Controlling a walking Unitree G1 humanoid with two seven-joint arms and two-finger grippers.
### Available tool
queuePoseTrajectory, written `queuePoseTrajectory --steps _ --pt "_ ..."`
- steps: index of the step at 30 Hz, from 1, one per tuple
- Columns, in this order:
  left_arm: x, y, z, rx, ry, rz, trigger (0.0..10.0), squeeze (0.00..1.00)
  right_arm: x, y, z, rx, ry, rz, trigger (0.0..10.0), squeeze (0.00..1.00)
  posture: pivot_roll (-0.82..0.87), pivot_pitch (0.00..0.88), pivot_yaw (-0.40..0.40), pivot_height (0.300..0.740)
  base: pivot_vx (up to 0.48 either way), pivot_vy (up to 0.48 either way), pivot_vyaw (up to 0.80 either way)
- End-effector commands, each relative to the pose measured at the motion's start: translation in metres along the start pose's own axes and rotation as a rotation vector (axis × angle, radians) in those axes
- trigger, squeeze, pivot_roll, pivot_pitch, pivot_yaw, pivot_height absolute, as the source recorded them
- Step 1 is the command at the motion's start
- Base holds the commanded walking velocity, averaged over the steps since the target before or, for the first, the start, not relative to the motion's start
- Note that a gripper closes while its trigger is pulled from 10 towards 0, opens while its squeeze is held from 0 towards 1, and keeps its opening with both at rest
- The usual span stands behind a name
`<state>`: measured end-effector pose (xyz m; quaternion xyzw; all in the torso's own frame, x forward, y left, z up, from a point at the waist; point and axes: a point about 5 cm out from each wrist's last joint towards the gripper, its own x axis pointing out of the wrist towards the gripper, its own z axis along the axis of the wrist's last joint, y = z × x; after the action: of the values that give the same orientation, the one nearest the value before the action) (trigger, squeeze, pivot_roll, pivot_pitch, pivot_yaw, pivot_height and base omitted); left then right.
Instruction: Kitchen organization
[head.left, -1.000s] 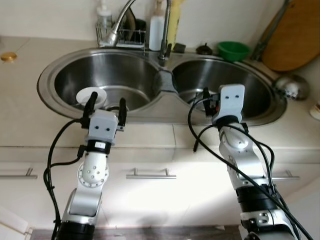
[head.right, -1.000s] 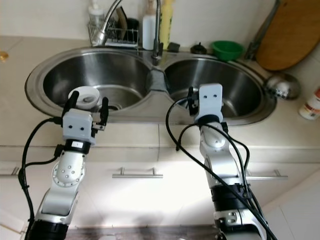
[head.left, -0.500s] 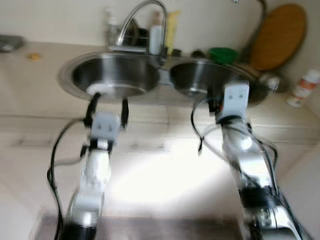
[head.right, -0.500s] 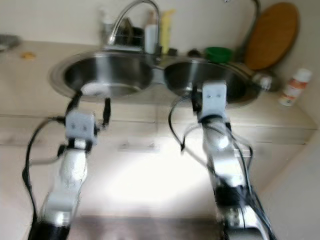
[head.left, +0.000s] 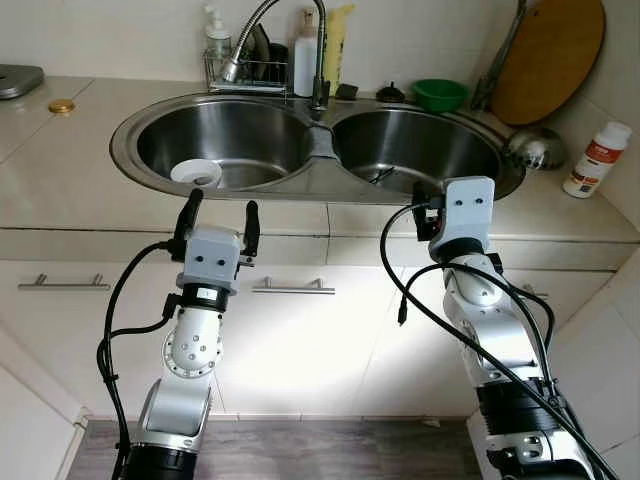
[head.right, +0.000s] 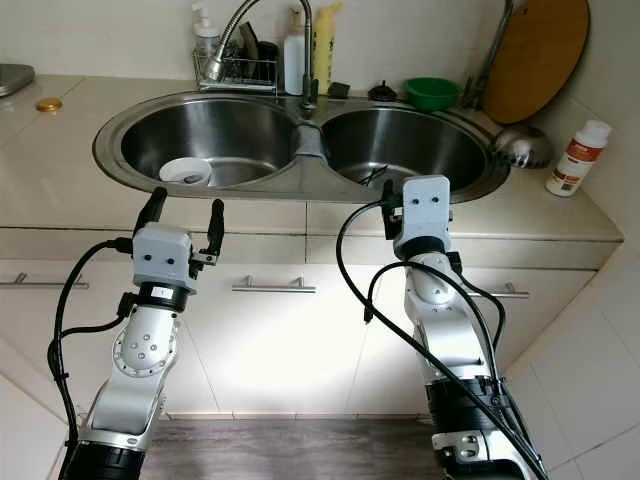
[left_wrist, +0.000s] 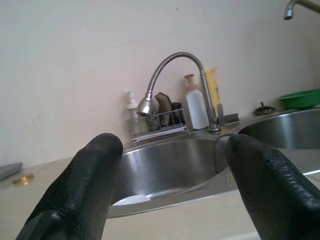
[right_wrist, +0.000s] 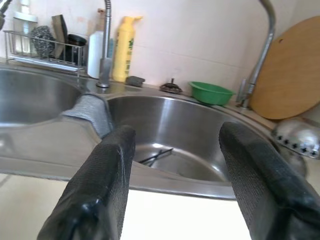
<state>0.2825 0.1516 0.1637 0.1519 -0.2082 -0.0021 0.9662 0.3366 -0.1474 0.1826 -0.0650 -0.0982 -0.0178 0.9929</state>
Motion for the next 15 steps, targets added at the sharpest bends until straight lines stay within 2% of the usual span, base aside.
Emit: queuePoseTrajectory --steps 1,6,10,15 --pt "0.0023 0.0023 0.0017 0.004 -0.007 -0.001 10.0 0.0 -0.0012 0.0002 0.0026 0.008 -0.005 0.001 10.0 0.0 0.12 0.0 -0.082 0.74 0.0 0.48 0.0" --pt "0.0029 0.002 0.0021 0.008 -0.01 -0.006 10.0 0.0 -0.0014 -0.0001 0.0026 0.009 -0.006 -0.004 10.0 0.0 0.12 0.0 -0.082 0.74 0.0 0.48 0.0" --pt "0.0029 0.002 0.0032 0.024 -0.021 -0.007 10.0 0.0 -0.0015 0.0003 0.0025 0.009 -0.007 -0.003 10.0 0.0 0.12 0.0 -0.082 0.74 0.0 0.0 0.0" --pt "0.003 0.0011 0.0032 0.021 -0.02 -0.008 10.0 0.0 -0.0007 0.001 0.0033 0.018 -0.004 0.003 10.0 0.0 0.12 0.0 -0.087 0.74 0.0 0.0 -0.68"
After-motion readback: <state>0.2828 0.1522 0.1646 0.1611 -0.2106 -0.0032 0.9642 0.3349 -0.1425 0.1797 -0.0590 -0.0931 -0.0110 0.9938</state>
